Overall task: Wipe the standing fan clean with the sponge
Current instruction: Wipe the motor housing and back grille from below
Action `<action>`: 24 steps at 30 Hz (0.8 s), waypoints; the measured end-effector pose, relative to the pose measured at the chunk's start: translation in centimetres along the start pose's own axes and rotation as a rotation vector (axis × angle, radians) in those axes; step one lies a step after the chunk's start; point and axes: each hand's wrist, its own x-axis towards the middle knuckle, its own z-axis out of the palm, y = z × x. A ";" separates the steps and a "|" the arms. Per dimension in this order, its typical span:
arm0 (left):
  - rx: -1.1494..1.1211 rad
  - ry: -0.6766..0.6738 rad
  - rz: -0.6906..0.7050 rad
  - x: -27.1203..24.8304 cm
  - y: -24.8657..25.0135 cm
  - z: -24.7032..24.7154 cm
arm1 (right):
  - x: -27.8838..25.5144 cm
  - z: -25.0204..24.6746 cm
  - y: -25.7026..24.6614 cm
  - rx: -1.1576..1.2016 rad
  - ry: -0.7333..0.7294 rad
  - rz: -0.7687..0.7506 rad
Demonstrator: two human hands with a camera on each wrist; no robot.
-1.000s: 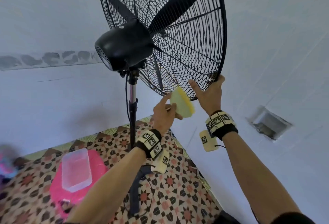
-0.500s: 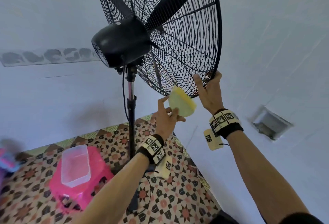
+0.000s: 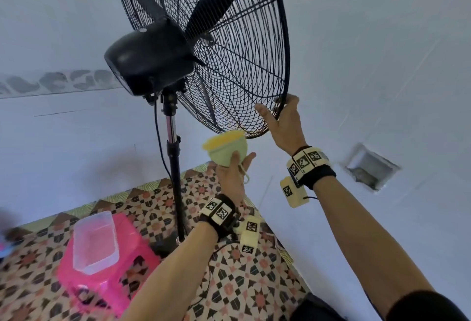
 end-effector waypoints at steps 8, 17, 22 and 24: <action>0.288 -0.147 -0.324 0.8 1.7 0.6 | -0.2 0.3 0.0 -0.003 0.006 0.003; 0.026 -0.038 -0.222 0.2 0.1 1.3 | -0.5 0.2 0.1 0.030 0.001 -0.012; 0.066 -0.005 -0.261 0.4 -0.3 -0.3 | -0.6 0.4 0.4 0.037 0.005 -0.010; 0.209 -0.121 -0.287 0.9 0.8 0.8 | -0.7 0.3 0.5 0.020 0.007 -0.012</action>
